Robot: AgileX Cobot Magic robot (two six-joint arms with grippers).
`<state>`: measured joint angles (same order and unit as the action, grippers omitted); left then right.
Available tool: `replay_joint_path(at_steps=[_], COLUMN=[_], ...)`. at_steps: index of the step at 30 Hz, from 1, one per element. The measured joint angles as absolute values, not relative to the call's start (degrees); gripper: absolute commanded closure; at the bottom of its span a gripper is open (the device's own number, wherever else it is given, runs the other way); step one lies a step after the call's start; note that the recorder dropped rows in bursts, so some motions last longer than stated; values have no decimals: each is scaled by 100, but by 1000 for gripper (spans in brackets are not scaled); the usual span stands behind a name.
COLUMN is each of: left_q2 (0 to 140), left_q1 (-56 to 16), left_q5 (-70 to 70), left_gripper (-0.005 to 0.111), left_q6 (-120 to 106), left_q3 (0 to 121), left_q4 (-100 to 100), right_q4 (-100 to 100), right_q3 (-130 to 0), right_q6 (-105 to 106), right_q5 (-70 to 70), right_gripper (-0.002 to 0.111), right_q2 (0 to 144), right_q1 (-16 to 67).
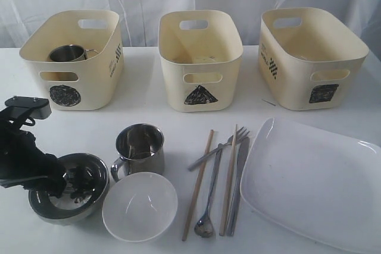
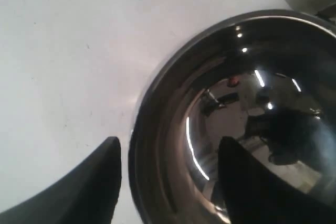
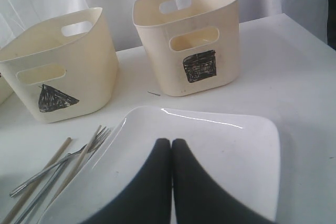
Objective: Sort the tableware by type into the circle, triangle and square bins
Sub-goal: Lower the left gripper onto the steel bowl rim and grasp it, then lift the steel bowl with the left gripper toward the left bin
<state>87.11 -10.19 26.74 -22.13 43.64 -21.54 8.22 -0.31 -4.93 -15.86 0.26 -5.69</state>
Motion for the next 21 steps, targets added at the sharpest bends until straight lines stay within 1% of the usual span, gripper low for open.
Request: replay_joint_path(at_steps=[4,6,7,8,9,10,12,14,21], left_q2=[8773,8773,8773,8773,8773,8773,8773,8773,8773], left_q1=[-1019,-1019,-1019,-1019,-1019,-1019,-1019,-1019,-1019], left_q5=[2674,2674,2674,2674,2663,2637,2590,2578,2659], left_gripper=[48,53,63,68,77,83,97,107,107], left_q6=[-2213,-2213,-2213,-2213,-2213,-2213,-2266,-2337,-2482], left_q3=[4364,4364,4364,4364,4364,4364,4364,4364,4364], left_q4=[-2154,-2154,-2154,-2154,-2154,-2154,-2154,-2154,-2111], right_q4=[822,822,822,822,822,822,822,822,822], right_q3=[-31,-31,-31,-31,-31,-31,-31,-31,-31], right_q6=[-493,-493,-493,-493,-493,-493,-493,-493,-493], right_q5=[-1586,-1586,-1586,-1586,-1586,-1586,-1586,-1586,-1586], right_gripper=[108,108,108,108,108,108,108,108,108], right_q2=[26,26,26,26,26,26,26,26,26], right_q1=[-569,-569,-569,-569,-569,-569,-569,-569,-569])
